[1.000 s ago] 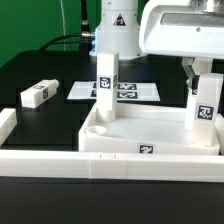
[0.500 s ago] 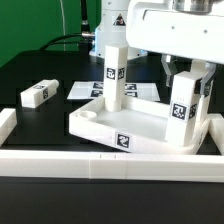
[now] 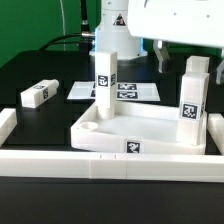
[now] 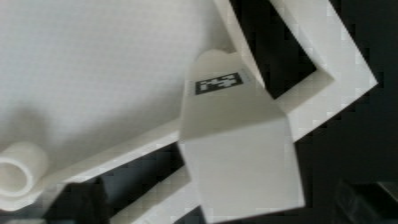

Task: Assemble desk

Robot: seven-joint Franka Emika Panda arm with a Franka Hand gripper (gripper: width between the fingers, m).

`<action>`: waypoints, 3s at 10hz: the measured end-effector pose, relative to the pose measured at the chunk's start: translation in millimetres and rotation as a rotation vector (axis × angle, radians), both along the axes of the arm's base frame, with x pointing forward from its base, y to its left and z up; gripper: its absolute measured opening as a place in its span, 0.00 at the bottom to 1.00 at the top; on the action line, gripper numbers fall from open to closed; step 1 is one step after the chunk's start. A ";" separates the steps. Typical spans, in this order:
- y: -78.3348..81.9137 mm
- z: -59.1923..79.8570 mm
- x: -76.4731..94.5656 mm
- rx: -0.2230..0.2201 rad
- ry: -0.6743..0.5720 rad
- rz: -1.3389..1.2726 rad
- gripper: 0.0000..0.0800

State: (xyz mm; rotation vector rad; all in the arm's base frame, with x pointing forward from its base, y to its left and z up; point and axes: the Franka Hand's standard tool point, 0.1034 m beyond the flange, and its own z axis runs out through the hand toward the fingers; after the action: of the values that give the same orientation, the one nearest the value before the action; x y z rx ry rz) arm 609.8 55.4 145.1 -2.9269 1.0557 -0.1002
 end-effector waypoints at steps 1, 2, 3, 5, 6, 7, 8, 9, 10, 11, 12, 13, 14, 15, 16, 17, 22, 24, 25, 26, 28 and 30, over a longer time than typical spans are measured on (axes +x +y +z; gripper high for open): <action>-17.3 11.3 -8.3 0.005 -0.006 0.044 0.80; -44.4 16.3 -14.1 -0.001 -0.007 0.102 0.81; -69.2 15.8 -17.3 -0.007 -0.004 0.098 0.81; -68.3 14.7 -17.2 -0.010 -0.003 0.099 0.81; -68.4 14.6 -17.2 -0.010 -0.002 0.099 0.81; -68.8 14.4 -17.3 -0.010 -0.002 0.098 0.81; -70.3 13.9 -17.9 -0.010 -0.002 0.098 0.81; -83.2 9.4 -24.6 -0.006 -0.029 0.112 0.81; -108.3 4.1 -41.1 -0.010 -0.014 0.140 0.81; -136.3 0.1 -49.3 -0.014 -0.018 0.154 0.81; -158.5 -7.8 -53.6 -0.027 -0.026 0.160 0.81; -165.2 -15.7 -53.9 -0.042 -0.026 0.157 0.81; -160.8 -14.9 -52.7 -0.040 -0.025 0.162 0.81; -161.4 -15.1 -52.8 -0.040 -0.025 0.162 0.81; -161.6 -15.4 -53.0 -0.041 -0.025 0.162 0.81; -163.8 -15.7 -54.4 -0.038 -0.026 0.167 0.81; -258.2 -50.8 -124.9 -0.106 -0.039 0.205 0.81; -250.8 -49.5 -119.4 -0.098 -0.039 0.206 0.81; -251.4 -49.8 -119.9 -0.098 -0.038 0.204 0.81; -252.3 -49.9 -120.4 -0.098 -0.037 0.209 0.81; -274.5 -58.0 -138.8 -0.086 -0.025 0.202 0.81; -284.3 -73.1 -158.5 -0.076 0.015 0.169 0.81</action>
Offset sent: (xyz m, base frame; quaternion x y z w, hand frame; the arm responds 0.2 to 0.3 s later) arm -0.0036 -0.0591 0.0027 -0.0318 0.0232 -0.0104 0.9992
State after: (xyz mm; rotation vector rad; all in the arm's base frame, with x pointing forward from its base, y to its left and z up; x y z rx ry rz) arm 451.3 -229.0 72.0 -3.0747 0.8188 -0.1172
